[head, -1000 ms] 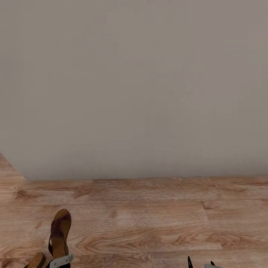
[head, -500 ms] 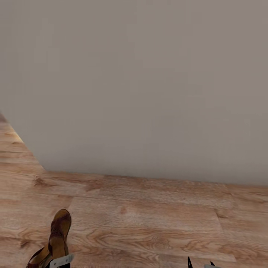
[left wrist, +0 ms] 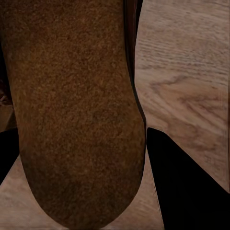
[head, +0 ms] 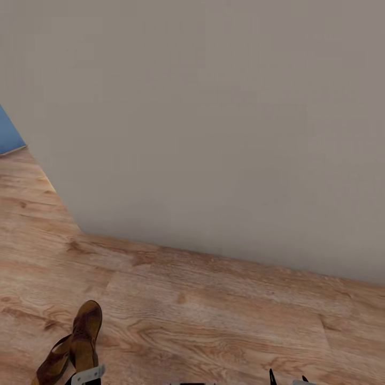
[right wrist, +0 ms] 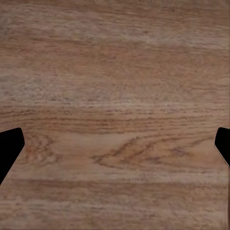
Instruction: Pick up the two gym shoes and the two sandals from the corridor floor and place them onto the hallstand (shoe rack) in the corridor, making sure they are on the rack and not on the floor. Arrange them so the two gym shoes are next to each other and the two sandals are next to each other.
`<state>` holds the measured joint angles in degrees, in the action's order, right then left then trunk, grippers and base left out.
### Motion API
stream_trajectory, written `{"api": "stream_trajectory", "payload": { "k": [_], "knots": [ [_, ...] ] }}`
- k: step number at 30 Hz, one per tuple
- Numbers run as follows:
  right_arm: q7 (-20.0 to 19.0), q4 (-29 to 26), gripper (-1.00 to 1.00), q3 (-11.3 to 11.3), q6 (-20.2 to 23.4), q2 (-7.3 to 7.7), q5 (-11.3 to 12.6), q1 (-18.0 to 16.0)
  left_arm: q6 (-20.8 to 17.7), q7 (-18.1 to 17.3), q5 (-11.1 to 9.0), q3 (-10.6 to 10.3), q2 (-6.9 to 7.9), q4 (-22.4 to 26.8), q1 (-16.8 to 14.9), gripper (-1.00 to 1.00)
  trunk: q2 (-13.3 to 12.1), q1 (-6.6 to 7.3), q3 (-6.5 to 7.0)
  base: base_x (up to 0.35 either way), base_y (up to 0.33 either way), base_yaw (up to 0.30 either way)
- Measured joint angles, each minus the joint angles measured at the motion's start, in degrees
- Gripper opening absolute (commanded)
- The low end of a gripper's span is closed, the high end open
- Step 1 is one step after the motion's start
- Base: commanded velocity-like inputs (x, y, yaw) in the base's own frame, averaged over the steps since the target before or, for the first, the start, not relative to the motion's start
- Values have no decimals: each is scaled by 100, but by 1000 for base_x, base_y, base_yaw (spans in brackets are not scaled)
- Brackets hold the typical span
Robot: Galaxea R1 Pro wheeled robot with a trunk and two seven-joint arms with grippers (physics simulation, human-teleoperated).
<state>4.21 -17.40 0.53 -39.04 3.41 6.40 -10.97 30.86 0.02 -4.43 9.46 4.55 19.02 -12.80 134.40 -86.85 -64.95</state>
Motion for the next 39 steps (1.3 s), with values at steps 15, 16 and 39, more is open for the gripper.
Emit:
{"api": "stream_trajectory", "payload": {
  "k": [15,16,39],
  "knots": [
    [-1,7,100,-8,1,-8,5,-1,0,1,-10,4,2,2,1,-100,0,0,-75,0,-99,239],
    [-4,7,100,-8,1,-8,5,-1,0,0,-6,3,1,2,1,-100,0,0,-80,0,-1,239],
    [-3,-9,100,-2,1,-8,5,-1,-5,7,-44,24,8,1,0,-100,0,0,-195,0,0,239]
  ]
}}
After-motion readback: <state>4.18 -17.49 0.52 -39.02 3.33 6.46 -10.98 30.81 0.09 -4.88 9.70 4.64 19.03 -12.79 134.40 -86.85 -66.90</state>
